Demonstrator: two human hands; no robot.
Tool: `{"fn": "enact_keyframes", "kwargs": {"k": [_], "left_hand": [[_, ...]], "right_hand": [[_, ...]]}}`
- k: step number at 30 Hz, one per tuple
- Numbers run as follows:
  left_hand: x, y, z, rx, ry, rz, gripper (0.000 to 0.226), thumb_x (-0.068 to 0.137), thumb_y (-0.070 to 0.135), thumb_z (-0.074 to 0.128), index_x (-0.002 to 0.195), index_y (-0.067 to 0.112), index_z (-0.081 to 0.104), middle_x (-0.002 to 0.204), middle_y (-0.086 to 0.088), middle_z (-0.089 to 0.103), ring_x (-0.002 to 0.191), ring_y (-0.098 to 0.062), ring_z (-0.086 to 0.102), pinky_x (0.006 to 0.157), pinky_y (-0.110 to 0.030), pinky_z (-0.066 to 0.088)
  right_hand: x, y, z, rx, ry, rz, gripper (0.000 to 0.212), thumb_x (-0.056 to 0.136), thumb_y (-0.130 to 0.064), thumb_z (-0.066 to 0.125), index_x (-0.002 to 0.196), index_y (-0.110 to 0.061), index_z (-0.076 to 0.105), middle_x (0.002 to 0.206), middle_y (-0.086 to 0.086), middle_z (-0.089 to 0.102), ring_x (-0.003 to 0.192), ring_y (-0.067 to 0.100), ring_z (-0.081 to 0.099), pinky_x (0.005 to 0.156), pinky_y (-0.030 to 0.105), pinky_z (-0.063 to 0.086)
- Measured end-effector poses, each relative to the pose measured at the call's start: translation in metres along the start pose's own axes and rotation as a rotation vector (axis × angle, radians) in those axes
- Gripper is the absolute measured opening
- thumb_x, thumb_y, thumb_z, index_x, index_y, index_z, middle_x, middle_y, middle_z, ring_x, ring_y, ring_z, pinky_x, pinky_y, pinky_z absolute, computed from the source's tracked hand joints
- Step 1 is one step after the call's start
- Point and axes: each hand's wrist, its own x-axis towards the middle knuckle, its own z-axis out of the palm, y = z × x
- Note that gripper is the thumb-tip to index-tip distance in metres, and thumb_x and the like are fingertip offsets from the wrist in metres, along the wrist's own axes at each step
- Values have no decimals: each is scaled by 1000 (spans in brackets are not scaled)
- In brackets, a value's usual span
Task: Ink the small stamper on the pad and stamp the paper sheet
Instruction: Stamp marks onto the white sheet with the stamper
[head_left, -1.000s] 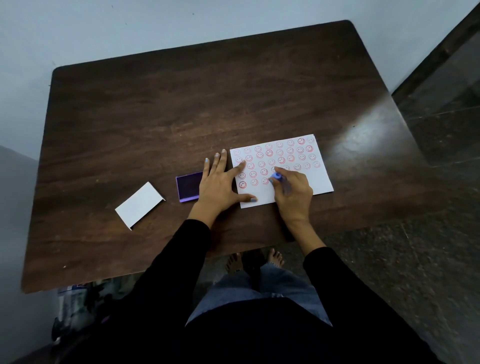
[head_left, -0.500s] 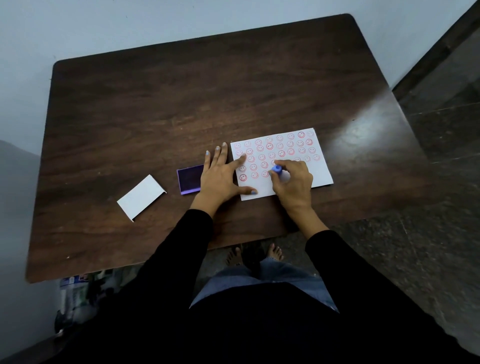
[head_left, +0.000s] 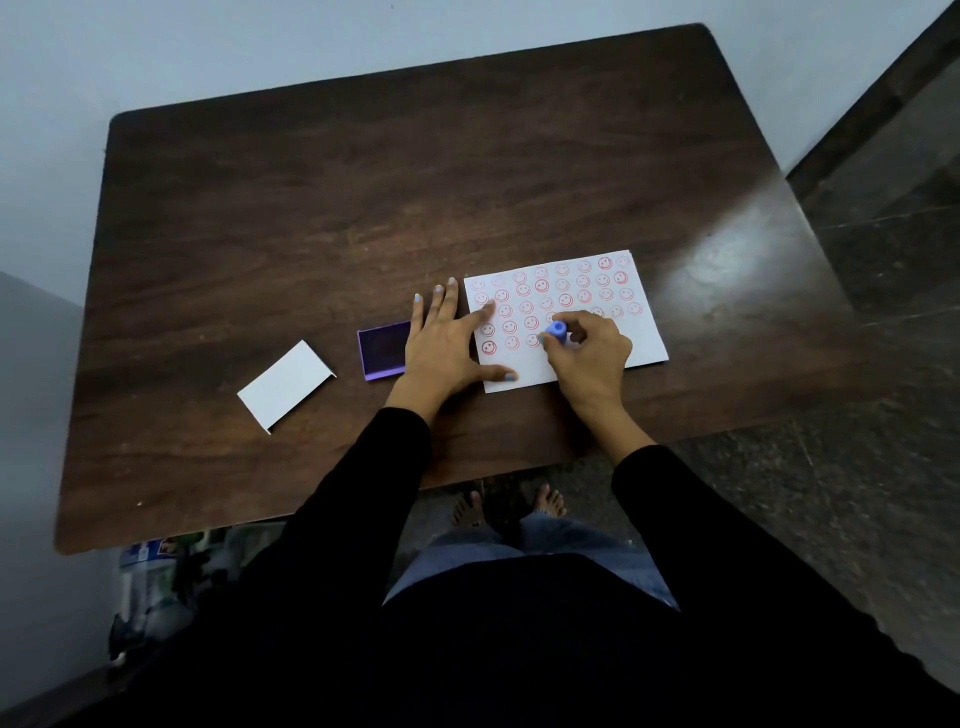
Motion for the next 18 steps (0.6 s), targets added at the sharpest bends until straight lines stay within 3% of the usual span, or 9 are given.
{"fn": "enact_keyframes", "kwargs": {"k": [2,6,10,14,18], "left_hand": [[0,0,0,0,-1,-1,101,60,73,63,144,35,21,158,-14,-4,146,-27,-6,115,-45,-13],[0,0,1,-1,2,0,101,60,73,63,144,35,22,158,-14,-4,146,-27,-6,115,-44,-13],[1,0,2,0,2,-3,101,60,74,63,143,36,21,158,-13,-4,146,-27,-6,114,-44,-13],[1,0,3,6,0,-6,101,60,74,62,143,36,21,158,-13,-4,146,-27,-6,114,-44,-14],[1,0,3,4,-3,-7,101,60,74,62,143,37,21,158,-13,-4,146,-27,-6,114,-45,-13]], "right_hand": [[0,-2,0,24,-8,48,23,73,-17,76,93,-7,70,93,13,72,85,27,62,78,30,42],[0,-1,0,-116,-48,-77,24,77,-17,72,96,-4,67,97,16,70,92,28,59,79,29,42],[2,-3,-2,-9,-26,18,22,74,-17,76,92,-5,69,93,15,72,86,28,62,79,37,48],[1,2,0,-131,-63,-97,23,78,-18,71,96,-4,66,98,16,69,93,29,58,79,30,42],[0,2,0,-82,-46,-61,23,78,-16,72,95,-3,66,97,17,69,93,30,58,79,31,42]]}}
